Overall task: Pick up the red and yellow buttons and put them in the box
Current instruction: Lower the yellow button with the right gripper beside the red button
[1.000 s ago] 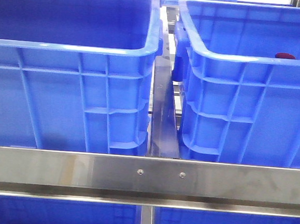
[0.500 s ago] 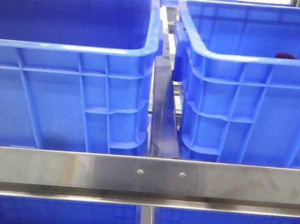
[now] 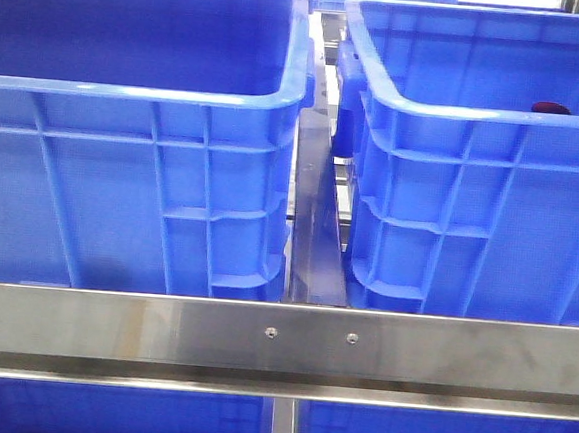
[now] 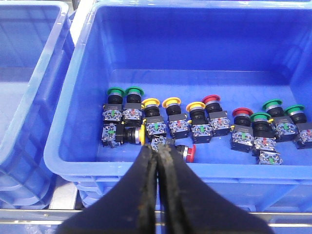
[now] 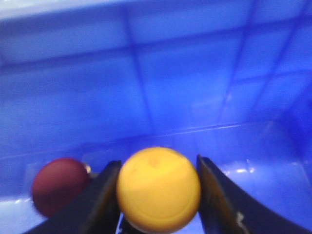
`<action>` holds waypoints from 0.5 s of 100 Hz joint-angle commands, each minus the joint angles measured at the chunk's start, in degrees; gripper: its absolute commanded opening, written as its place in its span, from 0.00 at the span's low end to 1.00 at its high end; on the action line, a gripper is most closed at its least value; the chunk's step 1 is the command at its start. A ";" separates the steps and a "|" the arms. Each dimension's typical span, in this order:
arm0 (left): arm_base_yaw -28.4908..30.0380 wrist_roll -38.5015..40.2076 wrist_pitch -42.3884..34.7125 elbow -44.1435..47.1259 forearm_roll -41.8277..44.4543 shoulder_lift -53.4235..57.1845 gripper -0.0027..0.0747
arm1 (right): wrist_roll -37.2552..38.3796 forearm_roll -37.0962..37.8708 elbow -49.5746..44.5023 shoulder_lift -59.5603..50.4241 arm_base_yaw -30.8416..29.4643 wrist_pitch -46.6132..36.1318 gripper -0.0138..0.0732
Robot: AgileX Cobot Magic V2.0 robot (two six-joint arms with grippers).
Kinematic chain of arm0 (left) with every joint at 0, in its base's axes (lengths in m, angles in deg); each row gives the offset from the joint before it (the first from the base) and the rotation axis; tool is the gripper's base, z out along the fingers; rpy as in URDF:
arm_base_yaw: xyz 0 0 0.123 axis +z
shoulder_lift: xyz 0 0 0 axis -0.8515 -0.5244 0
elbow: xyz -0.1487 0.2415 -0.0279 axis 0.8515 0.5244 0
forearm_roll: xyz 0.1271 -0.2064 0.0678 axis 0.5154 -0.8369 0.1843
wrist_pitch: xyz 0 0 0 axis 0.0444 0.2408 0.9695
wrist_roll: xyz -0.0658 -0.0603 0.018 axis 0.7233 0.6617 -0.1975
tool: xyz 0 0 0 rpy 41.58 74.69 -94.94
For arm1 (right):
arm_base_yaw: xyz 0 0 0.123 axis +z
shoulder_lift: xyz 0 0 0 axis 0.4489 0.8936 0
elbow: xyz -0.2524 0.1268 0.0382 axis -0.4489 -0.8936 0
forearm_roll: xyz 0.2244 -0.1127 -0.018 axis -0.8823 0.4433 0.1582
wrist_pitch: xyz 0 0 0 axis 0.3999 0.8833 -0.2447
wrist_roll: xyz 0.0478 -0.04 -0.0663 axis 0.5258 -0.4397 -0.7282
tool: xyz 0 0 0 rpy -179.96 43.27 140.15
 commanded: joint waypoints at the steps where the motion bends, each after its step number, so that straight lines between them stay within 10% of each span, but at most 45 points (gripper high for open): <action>1: 0.02 0.62 -4.07 -1.52 0.44 -0.39 0.01 | -1.27 -2.17 3.13 -1.34 -0.37 2.38 0.38; 50: 0.02 0.62 -4.07 -1.52 0.44 -0.39 0.01 | -1.74 -2.17 4.36 4.23 -0.14 2.26 0.39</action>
